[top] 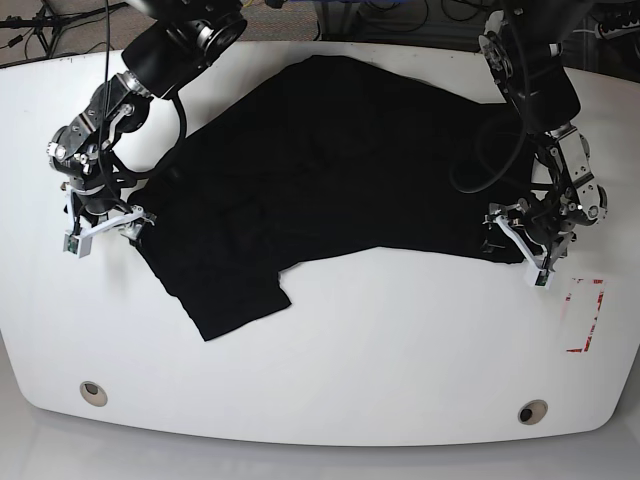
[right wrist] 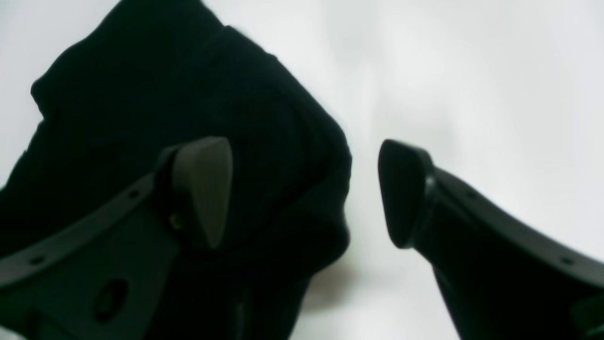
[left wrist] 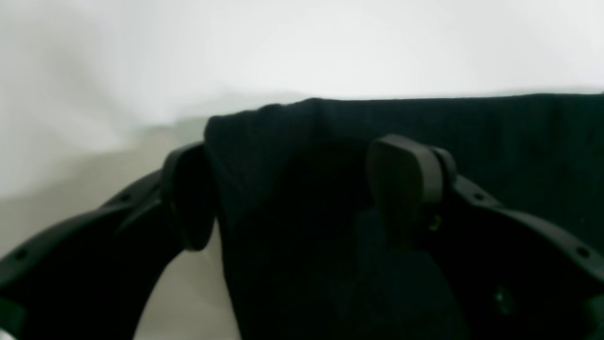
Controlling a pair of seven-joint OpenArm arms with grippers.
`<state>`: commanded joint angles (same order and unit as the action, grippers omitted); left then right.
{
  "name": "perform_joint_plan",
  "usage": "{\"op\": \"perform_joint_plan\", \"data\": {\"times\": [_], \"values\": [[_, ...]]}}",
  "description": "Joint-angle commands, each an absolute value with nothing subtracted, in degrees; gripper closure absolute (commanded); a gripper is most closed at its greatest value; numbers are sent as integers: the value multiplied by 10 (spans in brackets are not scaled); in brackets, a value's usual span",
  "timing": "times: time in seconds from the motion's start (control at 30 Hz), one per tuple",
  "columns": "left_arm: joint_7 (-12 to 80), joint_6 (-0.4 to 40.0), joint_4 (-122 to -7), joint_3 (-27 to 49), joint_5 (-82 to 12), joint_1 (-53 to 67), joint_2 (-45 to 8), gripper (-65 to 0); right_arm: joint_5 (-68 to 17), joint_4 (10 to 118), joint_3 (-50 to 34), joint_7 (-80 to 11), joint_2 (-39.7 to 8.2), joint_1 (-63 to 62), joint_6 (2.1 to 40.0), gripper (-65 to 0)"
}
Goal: Fold the T-shirt properly
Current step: 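Drag the shirt edges with both grippers to straighten the shirt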
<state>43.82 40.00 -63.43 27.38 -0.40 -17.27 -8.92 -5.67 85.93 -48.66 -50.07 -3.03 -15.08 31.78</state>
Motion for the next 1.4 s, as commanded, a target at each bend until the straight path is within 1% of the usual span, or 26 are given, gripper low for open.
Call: {"op": "perform_joint_plan", "data": {"times": [0.23,0.3,0.47,0.6,0.97,1.0,1.07,1.1,1.13,1.17,1.23,1.3,1.4], "values": [[438,400,-634,275,-5,-173,-89,-472,-61,771,-469,-473,-78,-172,317,-461],[438,400,-634,275,-5,-173,-89,-471,-62,750,-463,-471,-84,-173,317,-461],[438,400,-634,275,-5,-173,-88,-471,-62,716,-462,-464,-83,-179,318,-461],[438,400,-634,275,-5,-173,-87,-471,-62,691,-459,-437,-82,-179,318,-461],[438,400,-634,276,-5,-173,-87,-471,-61,622,-458,-432,-81,-191,320,-458],[438,400,-634,276,-5,-173,-87,-471,-61,620,-458,-429,-81,-192,320,-450],[438,400,-634,276,-5,-173,-87,-471,-61,620,-458,-427,-81,-192,320,-417],[438,400,-634,276,-5,-173,-87,-471,-61,620,-458,-427,-81,-192,321,-379],[438,400,-634,276,-5,-173,-87,-469,-62,620,-458,-427,-80,-192,321,-355],[438,400,-634,276,-5,-173,-87,-469,-62,620,-451,-427,-80,-192,322,-308],[438,400,-634,276,-5,-173,-87,-469,-62,620,-434,-427,-80,-189,322,-236],[438,400,-634,276,-5,-173,-87,-469,-62,620,-420,-427,-80,-188,322,-178],[438,400,-634,276,-5,-173,-86,-471,-62,620,-404,-427,-80,-187,322,-119]]}}
